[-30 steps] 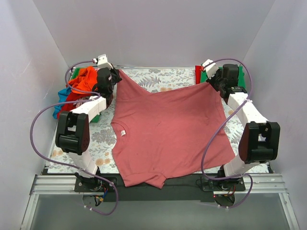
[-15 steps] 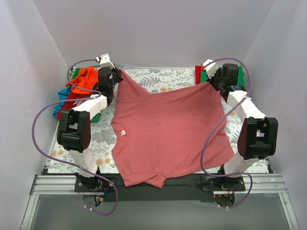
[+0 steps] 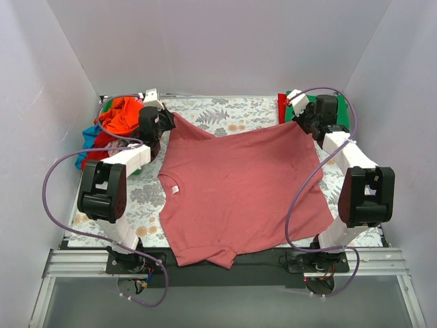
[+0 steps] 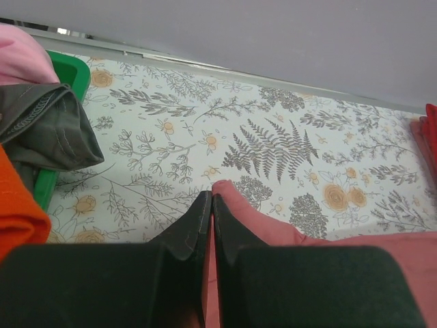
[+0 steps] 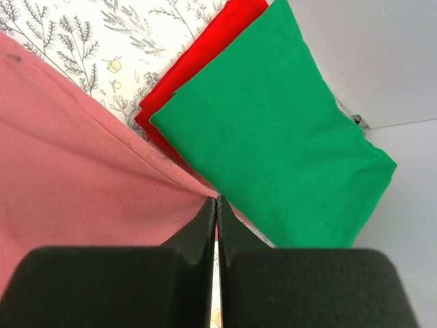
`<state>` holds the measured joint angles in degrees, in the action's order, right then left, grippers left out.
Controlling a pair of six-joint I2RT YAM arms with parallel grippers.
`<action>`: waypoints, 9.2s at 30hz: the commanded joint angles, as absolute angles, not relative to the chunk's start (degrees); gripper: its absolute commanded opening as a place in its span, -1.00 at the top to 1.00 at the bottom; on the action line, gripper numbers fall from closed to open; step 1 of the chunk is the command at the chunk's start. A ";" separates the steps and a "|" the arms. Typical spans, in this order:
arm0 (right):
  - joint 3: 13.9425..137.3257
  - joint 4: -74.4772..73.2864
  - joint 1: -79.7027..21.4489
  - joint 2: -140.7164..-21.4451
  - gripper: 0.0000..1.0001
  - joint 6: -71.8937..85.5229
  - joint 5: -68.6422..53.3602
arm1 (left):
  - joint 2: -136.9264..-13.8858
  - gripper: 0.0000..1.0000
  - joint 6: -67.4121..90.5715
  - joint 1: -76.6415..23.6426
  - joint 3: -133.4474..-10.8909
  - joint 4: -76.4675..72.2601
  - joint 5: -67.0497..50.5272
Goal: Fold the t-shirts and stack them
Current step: Flatten the tshirt out, then fold the tshirt
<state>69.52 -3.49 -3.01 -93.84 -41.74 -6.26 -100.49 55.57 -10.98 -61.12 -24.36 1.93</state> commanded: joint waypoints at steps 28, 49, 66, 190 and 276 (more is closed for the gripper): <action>67.41 -1.14 -1.32 -98.53 0.97 -43.94 -5.36 | -81.39 1.00 56.16 -10.63 -51.24 -22.59 -4.04; 65.13 -1.14 -0.62 -97.65 0.97 -43.50 -6.77 | -72.96 1.00 57.83 -10.63 -46.15 -19.51 -7.82; 63.64 -1.14 1.67 -96.60 0.97 -42.98 -7.03 | -59.07 1.00 61.44 -10.72 -38.76 -12.57 -11.95; 36.21 -24.52 14.06 -54.05 -0.49 -37.88 -53.61 | -92.02 -0.34 58.71 -19.95 -50.81 18.02 -24.35; 35.95 -24.52 15.64 -54.67 -0.49 -38.14 -53.79 | -91.76 -0.20 62.40 -23.03 -51.33 13.10 -25.31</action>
